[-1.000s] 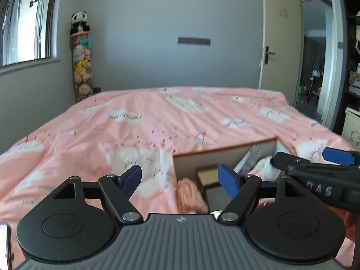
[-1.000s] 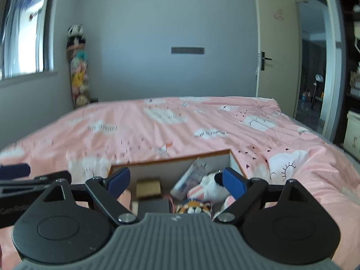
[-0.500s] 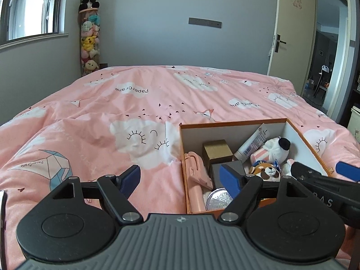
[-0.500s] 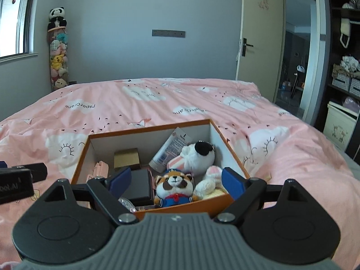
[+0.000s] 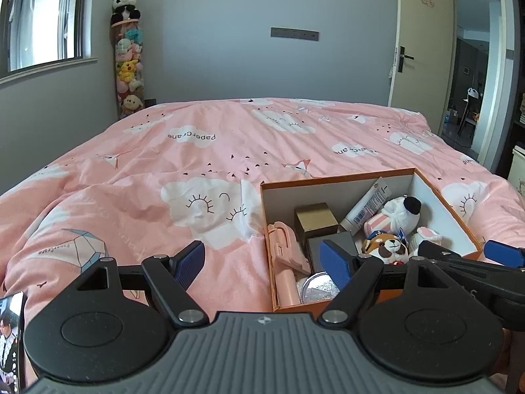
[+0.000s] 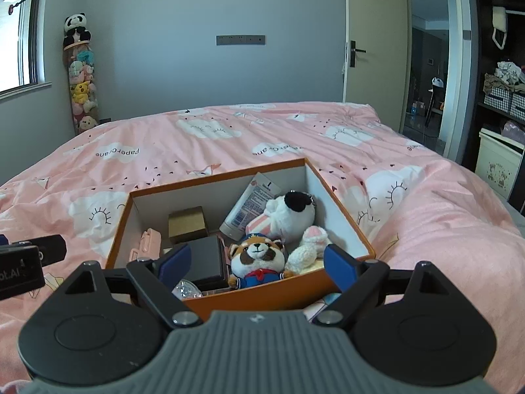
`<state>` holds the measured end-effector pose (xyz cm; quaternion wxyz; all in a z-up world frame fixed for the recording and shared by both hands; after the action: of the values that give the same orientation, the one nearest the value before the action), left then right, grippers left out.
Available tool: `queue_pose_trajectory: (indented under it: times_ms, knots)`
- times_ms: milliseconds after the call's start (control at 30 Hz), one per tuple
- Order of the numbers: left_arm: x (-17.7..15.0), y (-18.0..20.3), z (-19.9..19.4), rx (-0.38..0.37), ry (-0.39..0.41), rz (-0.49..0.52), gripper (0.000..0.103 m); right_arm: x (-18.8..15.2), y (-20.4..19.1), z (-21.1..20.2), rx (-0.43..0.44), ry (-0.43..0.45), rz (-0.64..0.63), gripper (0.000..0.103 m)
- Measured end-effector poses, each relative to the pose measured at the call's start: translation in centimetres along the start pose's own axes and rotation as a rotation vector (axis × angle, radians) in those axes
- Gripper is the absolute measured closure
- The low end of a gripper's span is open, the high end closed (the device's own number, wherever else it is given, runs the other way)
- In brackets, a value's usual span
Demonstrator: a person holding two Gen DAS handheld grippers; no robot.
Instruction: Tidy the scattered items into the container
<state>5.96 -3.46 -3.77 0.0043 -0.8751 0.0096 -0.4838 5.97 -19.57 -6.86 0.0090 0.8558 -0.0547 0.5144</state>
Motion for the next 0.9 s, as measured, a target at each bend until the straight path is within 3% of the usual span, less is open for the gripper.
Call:
queue_pose_trajectory:
  times_ms: [133, 400, 900]
  knots:
    - [-0.3, 0.3, 0.4, -0.005, -0.019, 0.019, 0.012, -0.2, -0.3, 0.4, 0.021, -0.015, -0.01, 0.013]
    - [-1.7, 0.4, 2.2, 0.008, -0.131, 0.033, 0.012, -1.2, -0.9, 1.5, 0.034, -0.078, -0.024, 0.013]
    - [-2.6, 0.2, 3.4, 0.002, -0.189, 0.036, 0.012, -2.2, -1.2, 2.6, 0.024, -0.139, -0.03, 0.012]
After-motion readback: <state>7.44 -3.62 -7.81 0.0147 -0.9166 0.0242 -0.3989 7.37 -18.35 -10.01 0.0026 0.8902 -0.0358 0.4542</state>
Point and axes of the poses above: each gripper's, at about its wrist camera, not at the fingertips, and z roughly the way its jaws point, y to its right, x to its top, the point moved 4 cm from there along z, roughly the way its jaws point, and after that the axes turned 4 degrees about x, right-handed, at the moved point
